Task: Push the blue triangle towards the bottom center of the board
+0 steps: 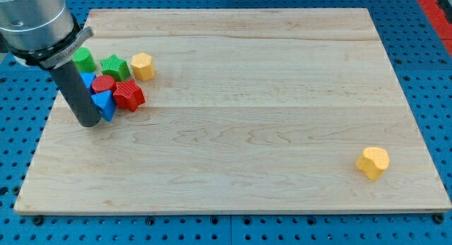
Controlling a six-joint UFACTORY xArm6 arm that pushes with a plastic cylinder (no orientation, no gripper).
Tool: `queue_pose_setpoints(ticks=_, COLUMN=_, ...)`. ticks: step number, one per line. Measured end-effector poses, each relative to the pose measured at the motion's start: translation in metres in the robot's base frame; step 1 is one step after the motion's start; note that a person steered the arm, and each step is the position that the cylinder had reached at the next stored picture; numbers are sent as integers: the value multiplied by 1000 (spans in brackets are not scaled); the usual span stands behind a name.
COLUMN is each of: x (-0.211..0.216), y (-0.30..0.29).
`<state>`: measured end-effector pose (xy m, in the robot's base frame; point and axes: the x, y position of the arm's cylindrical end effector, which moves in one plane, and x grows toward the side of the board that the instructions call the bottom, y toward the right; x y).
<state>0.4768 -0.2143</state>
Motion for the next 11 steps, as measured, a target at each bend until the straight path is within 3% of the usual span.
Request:
queue_pose_setpoints(ticks=1, x=36, y=9)
queue_pose_setpoints(ticks=2, x=43, y=5)
queue_pose_setpoints(ticks=3, x=5, y=-68)
queue_pose_setpoints(ticks=4, x=-25, y=-64)
queue_pose_setpoints(ticks=6, x=-37, y=4)
queue_pose_setpoints(ticks=8, x=-14, y=97)
queue_pose_setpoints(ticks=11, x=9, y=59)
